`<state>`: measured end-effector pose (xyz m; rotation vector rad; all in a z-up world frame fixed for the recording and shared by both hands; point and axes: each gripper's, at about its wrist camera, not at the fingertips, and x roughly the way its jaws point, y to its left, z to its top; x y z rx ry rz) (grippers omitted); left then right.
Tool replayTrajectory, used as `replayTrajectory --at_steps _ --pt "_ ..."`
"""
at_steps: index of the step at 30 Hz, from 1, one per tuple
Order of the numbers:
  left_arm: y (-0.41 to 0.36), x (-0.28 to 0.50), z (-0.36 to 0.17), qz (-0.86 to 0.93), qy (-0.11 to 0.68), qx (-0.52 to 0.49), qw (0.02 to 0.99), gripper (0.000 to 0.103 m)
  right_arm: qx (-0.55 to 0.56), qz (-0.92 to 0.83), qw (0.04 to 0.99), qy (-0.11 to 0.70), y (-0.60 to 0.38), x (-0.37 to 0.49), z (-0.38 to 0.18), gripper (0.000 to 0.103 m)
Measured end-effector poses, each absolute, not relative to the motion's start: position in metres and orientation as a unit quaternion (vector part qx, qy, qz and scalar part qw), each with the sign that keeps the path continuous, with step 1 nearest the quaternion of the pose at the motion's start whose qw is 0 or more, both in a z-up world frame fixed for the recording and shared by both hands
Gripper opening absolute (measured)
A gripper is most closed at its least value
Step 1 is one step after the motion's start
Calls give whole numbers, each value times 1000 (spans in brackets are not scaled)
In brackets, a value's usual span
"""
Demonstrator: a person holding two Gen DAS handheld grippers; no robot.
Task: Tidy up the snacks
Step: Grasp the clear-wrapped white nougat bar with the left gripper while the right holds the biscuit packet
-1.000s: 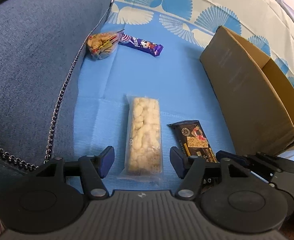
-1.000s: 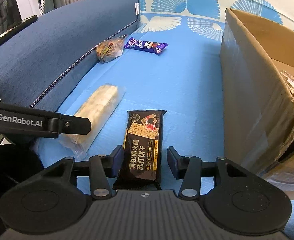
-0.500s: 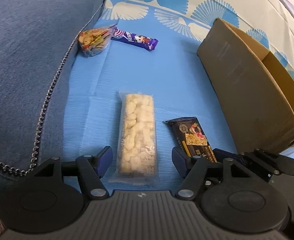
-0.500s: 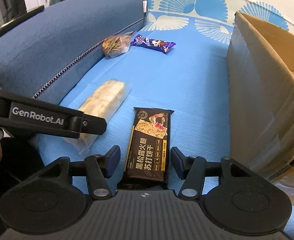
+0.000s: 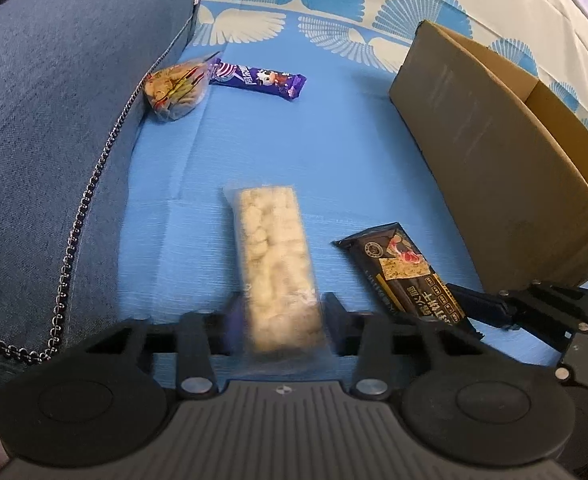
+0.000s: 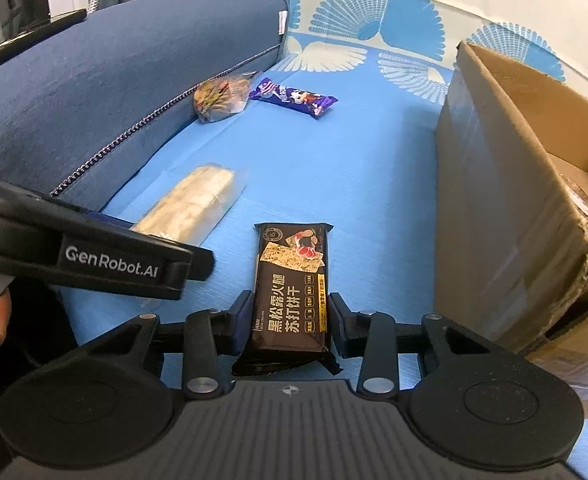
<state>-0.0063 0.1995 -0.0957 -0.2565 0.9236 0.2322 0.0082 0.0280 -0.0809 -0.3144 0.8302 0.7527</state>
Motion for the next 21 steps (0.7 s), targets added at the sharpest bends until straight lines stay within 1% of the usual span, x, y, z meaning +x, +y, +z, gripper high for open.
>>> replayTrajectory --at_steps 6,10,14,16,18,20,21 --pt "194 -19 -82 110 422 -112 893 40 -149 350 833 403 28 9 -82 41" --pt "199 -25 -80 107 428 -137 887 40 -142 352 831 406 27 10 -81 41" --pt "200 -22 -82 112 436 -137 882 42 -135 351 833 406 29 13 -80 42" --pt "199 -19 -85 114 440 -135 881 46 -133 351 833 406 30 14 -81 43" --pt "198 -18 -86 119 440 -129 881 57 -133 351 833 406 29 14 -82 45" --pt "197 -17 -87 122 438 -126 882 61 -133 352 833 407 30 14 -82 46" --pt "196 -17 -88 124 439 -126 881 62 -133 352 833 407 30 14 -82 47"
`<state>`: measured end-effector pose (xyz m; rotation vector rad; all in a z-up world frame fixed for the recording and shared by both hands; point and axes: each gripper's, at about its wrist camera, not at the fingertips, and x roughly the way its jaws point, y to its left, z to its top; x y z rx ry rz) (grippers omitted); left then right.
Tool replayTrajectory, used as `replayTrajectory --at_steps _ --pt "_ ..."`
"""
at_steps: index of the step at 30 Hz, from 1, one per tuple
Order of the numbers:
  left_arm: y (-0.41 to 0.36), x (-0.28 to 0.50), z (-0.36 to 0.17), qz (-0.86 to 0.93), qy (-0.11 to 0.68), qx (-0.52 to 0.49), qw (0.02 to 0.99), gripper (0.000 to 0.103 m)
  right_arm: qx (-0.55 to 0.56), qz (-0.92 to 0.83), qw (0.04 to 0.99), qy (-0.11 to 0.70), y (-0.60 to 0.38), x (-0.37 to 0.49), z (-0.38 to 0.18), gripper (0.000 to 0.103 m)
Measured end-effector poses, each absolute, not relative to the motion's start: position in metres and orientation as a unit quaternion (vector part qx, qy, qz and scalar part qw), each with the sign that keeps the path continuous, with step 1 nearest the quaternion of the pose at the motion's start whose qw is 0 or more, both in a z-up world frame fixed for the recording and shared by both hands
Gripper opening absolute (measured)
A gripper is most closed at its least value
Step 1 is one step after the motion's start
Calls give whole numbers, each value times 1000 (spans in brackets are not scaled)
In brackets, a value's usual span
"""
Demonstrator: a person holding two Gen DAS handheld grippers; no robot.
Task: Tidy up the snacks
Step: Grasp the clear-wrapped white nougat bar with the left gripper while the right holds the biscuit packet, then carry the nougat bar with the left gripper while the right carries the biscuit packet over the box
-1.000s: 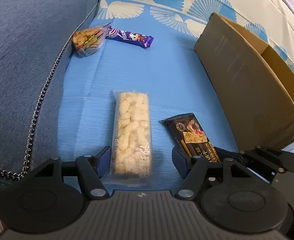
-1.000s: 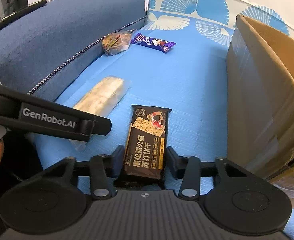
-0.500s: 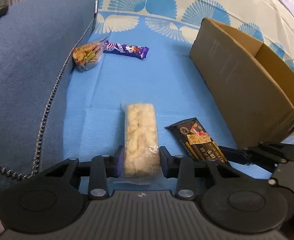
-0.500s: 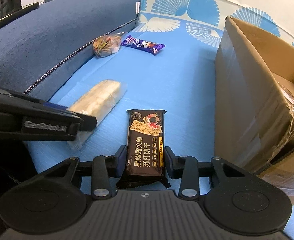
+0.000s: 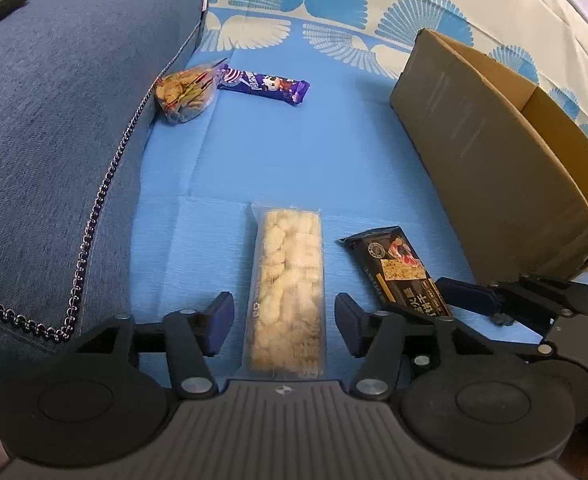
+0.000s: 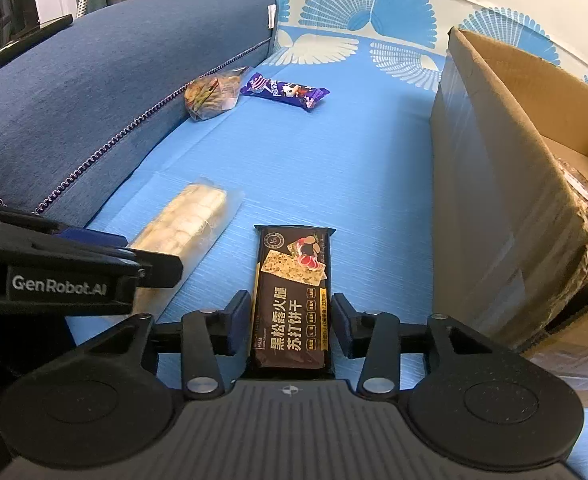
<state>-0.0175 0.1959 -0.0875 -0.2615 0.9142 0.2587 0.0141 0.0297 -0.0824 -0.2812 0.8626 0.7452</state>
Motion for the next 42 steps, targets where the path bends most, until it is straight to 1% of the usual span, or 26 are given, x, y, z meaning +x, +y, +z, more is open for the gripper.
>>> replayTrajectory --at_steps 2,17,23,28,32,35,42 --pt "196 -16 -89 126 442 -125 880 62 -132 351 833 407 29 15 -83 49" --pt "192 -14 -91 124 440 -114 882 60 -139 351 831 407 30 13 -86 48" --pt "190 -13 -91 122 441 -111 882 55 -145 352 830 409 31 12 -87 48" --pt "189 -13 -92 119 443 -108 882 49 -153 354 828 407 31 10 -88 46" --pt "188 -12 -92 116 444 -106 882 41 -154 355 828 406 30 10 -88 44" --pt "187 -12 -92 113 444 -104 883 41 -155 357 827 405 30 10 -87 42" --pt "186 -13 -91 110 438 -100 887 40 -156 361 832 392 28 7 -84 41"
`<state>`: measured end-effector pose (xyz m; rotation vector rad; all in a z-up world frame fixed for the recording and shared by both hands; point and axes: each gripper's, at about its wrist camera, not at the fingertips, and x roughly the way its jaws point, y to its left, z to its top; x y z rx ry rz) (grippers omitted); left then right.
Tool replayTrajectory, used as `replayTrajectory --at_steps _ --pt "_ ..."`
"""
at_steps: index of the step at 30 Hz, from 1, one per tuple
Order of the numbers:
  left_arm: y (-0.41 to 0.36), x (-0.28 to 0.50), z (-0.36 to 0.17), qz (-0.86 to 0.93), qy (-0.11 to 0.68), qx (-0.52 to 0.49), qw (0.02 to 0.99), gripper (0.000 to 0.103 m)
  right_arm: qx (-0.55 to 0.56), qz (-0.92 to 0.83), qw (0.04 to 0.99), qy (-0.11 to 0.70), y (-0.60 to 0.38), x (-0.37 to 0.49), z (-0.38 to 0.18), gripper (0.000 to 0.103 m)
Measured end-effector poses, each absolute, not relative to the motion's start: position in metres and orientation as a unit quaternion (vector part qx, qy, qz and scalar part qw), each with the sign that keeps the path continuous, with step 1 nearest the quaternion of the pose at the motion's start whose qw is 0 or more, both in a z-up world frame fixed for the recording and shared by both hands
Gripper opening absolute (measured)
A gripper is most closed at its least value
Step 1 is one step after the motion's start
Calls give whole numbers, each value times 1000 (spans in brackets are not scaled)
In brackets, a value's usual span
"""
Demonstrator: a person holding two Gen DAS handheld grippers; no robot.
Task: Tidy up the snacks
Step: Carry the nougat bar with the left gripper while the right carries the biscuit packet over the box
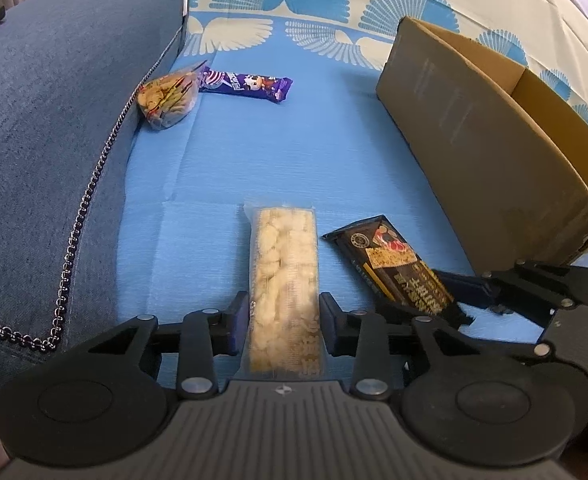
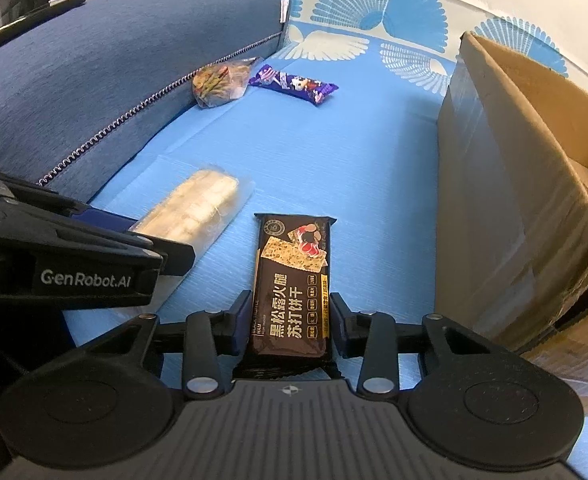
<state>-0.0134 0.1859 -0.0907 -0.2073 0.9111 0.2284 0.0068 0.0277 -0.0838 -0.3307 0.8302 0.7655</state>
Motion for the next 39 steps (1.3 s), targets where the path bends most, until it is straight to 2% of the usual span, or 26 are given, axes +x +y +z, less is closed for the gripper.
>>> replayTrajectory --at_steps 23,31,39 --pt "201 -45 -56 135 326 -156 923 39 -90 355 868 335 8 14 -48 41" --pt "197 -51 -46 146 318 -154 924 39 -58 375 870 314 -5 17 -29 41" --pt "200 -52 -34 158 330 -197 910 39 -8 386 879 278 -26 22 6 41"
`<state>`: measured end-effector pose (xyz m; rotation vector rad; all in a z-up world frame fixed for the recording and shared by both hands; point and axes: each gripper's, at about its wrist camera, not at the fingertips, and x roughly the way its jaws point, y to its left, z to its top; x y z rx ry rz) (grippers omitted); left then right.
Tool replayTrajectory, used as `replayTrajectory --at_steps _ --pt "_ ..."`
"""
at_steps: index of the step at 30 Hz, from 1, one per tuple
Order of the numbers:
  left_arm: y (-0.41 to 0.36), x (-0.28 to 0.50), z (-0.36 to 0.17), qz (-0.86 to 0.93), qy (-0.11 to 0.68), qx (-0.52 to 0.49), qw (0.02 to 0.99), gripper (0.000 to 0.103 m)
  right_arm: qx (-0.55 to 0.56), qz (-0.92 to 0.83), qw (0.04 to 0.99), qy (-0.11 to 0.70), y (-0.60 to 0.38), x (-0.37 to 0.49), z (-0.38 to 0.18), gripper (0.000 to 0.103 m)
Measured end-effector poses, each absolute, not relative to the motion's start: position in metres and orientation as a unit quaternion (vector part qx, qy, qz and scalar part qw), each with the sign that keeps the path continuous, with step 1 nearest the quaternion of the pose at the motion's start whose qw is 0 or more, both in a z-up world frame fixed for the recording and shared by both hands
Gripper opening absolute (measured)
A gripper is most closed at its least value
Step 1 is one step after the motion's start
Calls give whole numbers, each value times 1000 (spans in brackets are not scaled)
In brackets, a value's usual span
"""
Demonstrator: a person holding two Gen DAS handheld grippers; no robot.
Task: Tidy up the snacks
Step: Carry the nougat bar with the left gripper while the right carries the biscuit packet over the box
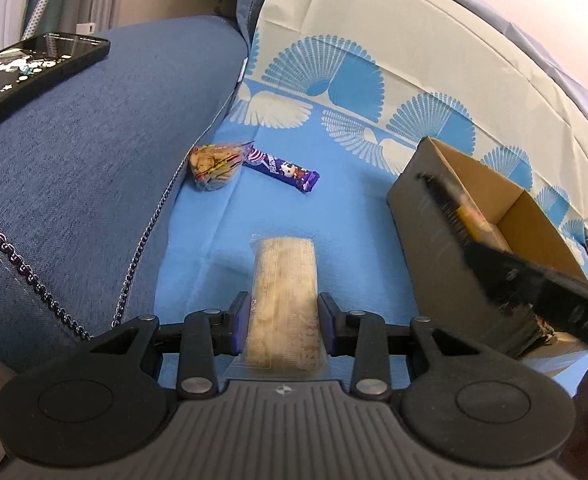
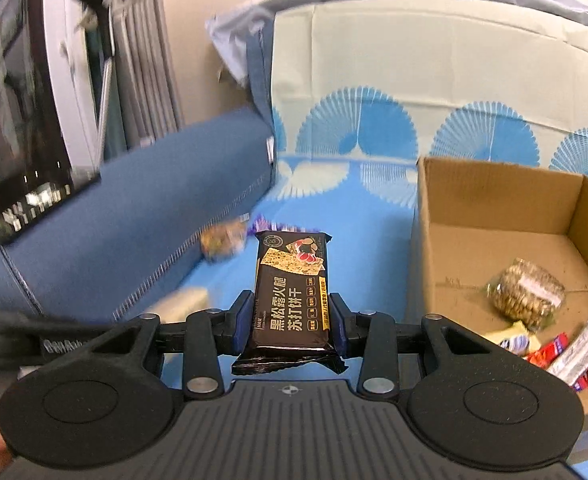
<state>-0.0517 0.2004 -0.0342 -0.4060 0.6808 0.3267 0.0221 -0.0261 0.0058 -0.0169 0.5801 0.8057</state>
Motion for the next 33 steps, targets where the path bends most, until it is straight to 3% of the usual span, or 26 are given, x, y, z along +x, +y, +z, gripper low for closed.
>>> replayTrajectory --at_steps 12,33 --pt "182 -28 -2 137 332 -186 915 39 72 359 884 289 -58 50 32 41" --pt "87 76 36 40 321 -159 933 39 149 153 938 274 -143 115 31 41"
